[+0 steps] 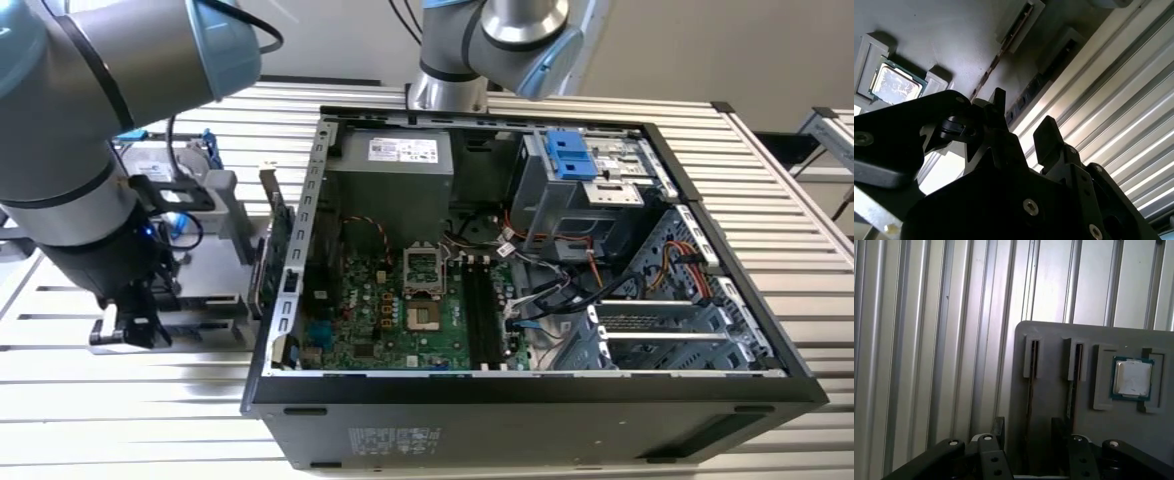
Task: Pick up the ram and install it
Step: 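Pick up the ram and move it above insertion slot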
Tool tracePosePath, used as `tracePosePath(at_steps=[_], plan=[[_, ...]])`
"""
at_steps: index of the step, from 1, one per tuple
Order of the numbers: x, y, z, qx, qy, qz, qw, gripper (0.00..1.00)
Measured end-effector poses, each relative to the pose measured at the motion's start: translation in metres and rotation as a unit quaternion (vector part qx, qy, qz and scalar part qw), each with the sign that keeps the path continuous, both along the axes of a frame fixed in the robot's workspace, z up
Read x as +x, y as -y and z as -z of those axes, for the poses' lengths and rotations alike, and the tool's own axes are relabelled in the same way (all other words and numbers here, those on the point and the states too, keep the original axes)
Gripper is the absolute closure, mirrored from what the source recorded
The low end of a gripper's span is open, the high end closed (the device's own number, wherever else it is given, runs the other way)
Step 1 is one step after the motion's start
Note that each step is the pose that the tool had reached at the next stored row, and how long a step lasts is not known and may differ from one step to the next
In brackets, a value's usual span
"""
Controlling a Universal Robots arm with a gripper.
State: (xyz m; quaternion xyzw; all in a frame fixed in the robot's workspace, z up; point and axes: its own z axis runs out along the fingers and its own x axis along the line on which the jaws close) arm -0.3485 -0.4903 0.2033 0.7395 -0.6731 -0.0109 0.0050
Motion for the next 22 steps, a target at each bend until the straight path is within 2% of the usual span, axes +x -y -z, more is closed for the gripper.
tracePosePath(at_steps=[14, 22], plan=[[-0.0001, 0.0000, 0.0096, 0.0000, 0.0000, -0.013, 0.9999, 0.00], [0.0000, 0.0000, 0.0098, -0.0001, 0.0000, -0.013, 0.9999, 0.00]])
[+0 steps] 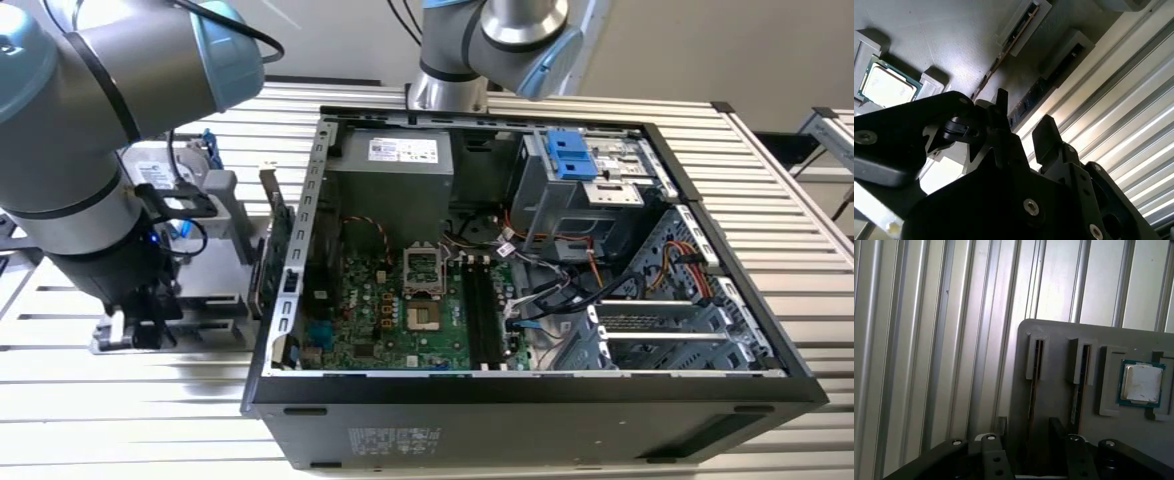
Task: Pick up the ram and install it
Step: 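Pick up the ram and move it above insertion slot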
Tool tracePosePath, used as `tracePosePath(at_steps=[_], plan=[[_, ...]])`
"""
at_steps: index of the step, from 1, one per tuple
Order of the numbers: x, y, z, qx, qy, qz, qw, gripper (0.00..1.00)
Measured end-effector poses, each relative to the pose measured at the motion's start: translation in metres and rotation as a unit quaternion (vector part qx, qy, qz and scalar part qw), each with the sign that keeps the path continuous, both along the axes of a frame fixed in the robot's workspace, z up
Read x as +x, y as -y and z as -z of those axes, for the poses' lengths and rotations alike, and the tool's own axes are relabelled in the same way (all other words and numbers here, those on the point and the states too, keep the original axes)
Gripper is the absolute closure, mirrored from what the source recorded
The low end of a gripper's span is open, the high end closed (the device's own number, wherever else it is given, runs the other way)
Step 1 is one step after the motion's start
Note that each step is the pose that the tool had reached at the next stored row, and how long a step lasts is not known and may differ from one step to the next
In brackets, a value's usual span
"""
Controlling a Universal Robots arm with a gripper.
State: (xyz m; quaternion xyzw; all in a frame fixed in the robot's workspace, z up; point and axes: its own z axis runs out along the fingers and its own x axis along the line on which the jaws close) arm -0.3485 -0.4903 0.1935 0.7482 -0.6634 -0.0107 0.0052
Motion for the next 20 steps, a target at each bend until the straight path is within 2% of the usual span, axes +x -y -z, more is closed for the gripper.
tracePosePath(at_steps=[18, 19, 20], plan=[[0.0000, 0.0000, 0.0000, -0.0003, 0.0000, 0.000, 1.0000, 0.00], [0.0001, 0.0001, 0.0000, -0.0005, 0.0000, 0.000, 1.0000, 1.00], [0.0001, 0.0001, 0.0000, -0.0005, 0.0000, 0.000, 1.0000, 1.00]])
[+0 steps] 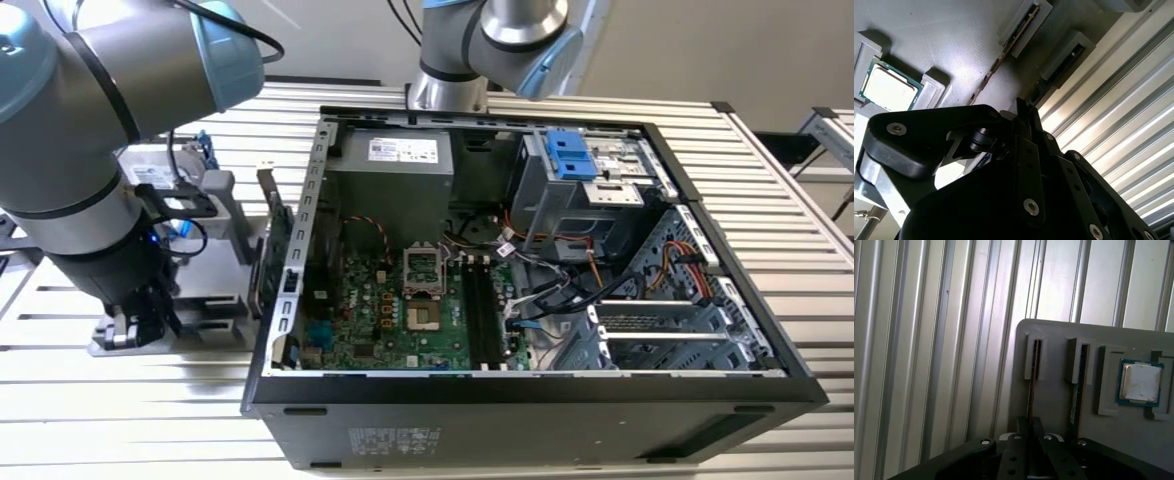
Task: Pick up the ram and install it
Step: 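Pick up the ram and move it above insertion slot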
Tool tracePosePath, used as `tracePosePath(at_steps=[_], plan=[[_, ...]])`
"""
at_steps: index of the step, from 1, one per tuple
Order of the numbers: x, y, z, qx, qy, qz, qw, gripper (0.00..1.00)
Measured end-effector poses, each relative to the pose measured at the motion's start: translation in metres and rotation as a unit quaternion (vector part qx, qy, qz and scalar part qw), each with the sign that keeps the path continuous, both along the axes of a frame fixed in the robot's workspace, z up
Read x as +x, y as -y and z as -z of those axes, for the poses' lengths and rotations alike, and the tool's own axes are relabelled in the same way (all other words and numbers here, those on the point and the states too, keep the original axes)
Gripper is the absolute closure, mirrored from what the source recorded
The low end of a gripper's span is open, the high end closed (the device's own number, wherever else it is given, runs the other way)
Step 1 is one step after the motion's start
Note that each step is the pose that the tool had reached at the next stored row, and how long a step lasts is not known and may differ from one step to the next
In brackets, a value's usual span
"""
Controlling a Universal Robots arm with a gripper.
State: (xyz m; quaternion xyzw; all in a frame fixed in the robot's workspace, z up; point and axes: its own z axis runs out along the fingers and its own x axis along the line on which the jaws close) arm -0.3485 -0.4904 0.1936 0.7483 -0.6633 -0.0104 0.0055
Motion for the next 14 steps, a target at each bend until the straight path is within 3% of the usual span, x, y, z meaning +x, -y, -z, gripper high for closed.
tracePosePath(at_steps=[14], plan=[[0.0000, 0.0000, 0.0000, -0.0006, 0.0000, 0.000, 1.0000, 1.00]])
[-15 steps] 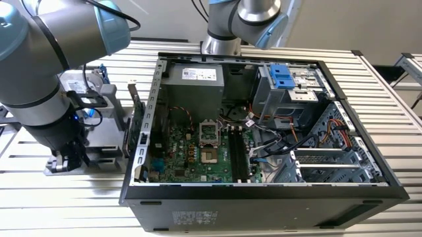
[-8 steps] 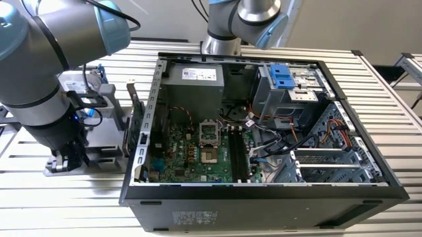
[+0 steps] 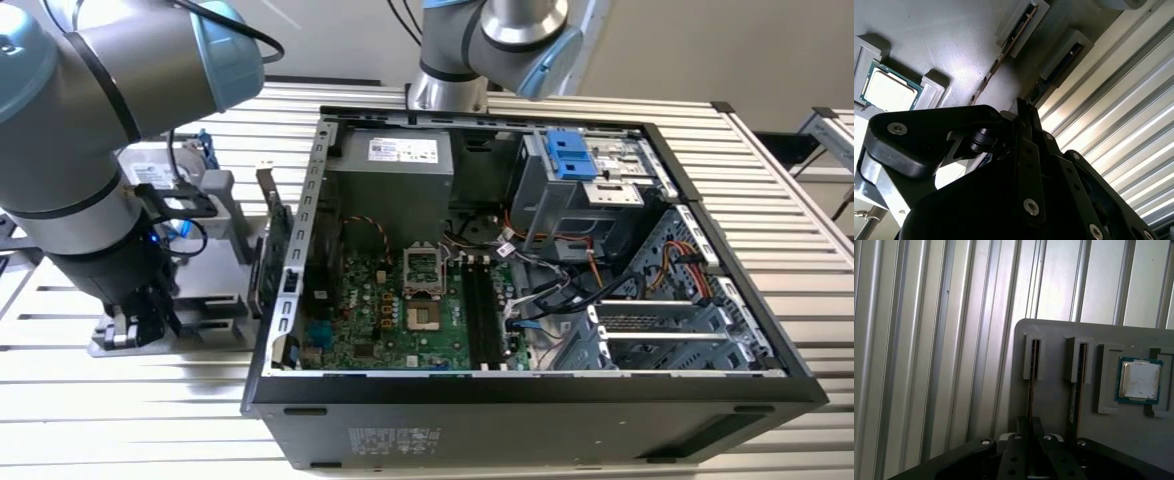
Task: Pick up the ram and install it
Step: 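Pick up the ram and move it above insertion slot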
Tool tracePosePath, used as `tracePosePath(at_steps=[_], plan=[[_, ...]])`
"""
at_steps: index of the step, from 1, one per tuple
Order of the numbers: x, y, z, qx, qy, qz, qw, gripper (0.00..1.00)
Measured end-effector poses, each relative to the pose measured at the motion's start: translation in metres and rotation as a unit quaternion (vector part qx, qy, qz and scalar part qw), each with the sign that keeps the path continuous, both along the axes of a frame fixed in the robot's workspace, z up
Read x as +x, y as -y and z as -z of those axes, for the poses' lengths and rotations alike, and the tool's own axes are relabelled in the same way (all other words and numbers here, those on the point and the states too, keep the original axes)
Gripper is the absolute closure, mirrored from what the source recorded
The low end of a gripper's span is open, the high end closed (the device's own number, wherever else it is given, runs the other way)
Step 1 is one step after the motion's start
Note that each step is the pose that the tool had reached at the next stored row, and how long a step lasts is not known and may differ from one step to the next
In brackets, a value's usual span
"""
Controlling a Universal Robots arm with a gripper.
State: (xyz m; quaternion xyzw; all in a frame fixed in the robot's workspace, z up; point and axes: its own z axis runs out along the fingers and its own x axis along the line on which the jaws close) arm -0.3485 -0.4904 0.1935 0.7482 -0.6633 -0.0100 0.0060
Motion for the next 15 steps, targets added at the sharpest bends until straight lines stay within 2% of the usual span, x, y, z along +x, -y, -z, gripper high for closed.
tracePosePath(at_steps=[6, 15], plan=[[0.0000, 0.0000, -0.0019, 0.0000, 0.0000, 0.000, 1.0000, 1.00], [0.0000, 0.0000, -0.0107, 0.0000, 0.0000, 0.000, 1.0000, 1.00]])
